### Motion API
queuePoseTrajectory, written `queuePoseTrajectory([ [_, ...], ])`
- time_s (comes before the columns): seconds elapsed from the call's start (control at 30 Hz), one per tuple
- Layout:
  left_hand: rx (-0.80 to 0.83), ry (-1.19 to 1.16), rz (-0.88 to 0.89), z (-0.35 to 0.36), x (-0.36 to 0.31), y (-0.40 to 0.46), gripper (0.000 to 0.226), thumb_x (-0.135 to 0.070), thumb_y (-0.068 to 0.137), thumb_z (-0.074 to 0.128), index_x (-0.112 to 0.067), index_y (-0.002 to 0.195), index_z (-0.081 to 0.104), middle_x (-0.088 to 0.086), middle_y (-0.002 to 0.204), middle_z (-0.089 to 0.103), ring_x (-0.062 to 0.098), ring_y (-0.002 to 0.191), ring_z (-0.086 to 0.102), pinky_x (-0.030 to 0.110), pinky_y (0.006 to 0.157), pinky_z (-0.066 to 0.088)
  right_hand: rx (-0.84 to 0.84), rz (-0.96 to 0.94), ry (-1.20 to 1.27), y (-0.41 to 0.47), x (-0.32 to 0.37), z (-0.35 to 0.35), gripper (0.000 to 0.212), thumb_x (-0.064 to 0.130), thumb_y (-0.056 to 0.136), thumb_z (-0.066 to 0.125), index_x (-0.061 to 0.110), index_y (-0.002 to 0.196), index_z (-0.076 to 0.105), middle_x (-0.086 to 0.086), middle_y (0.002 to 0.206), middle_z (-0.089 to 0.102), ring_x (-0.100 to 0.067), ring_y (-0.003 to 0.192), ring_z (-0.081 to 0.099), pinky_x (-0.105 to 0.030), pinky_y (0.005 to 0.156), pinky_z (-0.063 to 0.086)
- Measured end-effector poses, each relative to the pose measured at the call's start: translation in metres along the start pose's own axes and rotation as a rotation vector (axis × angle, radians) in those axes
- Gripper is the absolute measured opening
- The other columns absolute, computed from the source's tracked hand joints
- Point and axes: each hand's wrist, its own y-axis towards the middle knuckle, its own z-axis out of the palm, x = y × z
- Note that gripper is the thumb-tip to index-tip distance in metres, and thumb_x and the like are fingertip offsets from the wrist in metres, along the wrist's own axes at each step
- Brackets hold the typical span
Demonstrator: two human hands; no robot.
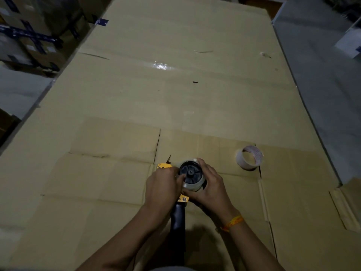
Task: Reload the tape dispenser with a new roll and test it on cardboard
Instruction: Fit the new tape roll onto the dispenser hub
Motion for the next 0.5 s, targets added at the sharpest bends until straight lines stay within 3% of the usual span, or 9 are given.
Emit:
queuePoseTrajectory([
  [0.13,0.052,-0.048,-0.048,0.003,0.005,0.008,0.034,-0.055,0.098,0.068,-0.033,0.12,0.082,-0.003,0.112,0.081,0.019,0.106,0.075,0.031,0.085,0.056,0.001,0.018,-0.005,0.001,-0.003,0.001,0.105,0.052,0.069,0.091,0.03,0.158,0.04,0.014,0.149,0.05,0.0,0.137,0.049,-0.028,0.111,0.05],
  [0.37,0.032,-0.061,0.03,0.001,0.009,0.004,0.036,-0.054,0.098,0.066,-0.03,0.119,0.081,0.0,0.1,0.08,0.02,0.099,0.075,0.034,0.081,0.061,0.13,0.041,-0.096,0.008,-0.001,-0.011,0.116,0.065,0.066,0.086,0.029,0.162,0.031,0.008,0.154,0.046,-0.008,0.14,0.046,-0.032,0.115,0.047],
  [0.5,-0.053,-0.223,0.118,-0.001,0.015,-0.002,0.035,-0.043,0.097,0.07,-0.025,0.127,0.076,-0.001,0.103,0.08,0.018,0.096,0.075,0.032,0.078,0.06,0.227,0.127,0.071,0.016,0.006,-0.034,0.12,0.058,0.063,0.094,0.03,0.162,0.031,0.01,0.153,0.051,-0.008,0.134,0.054,-0.027,0.108,0.052],
])
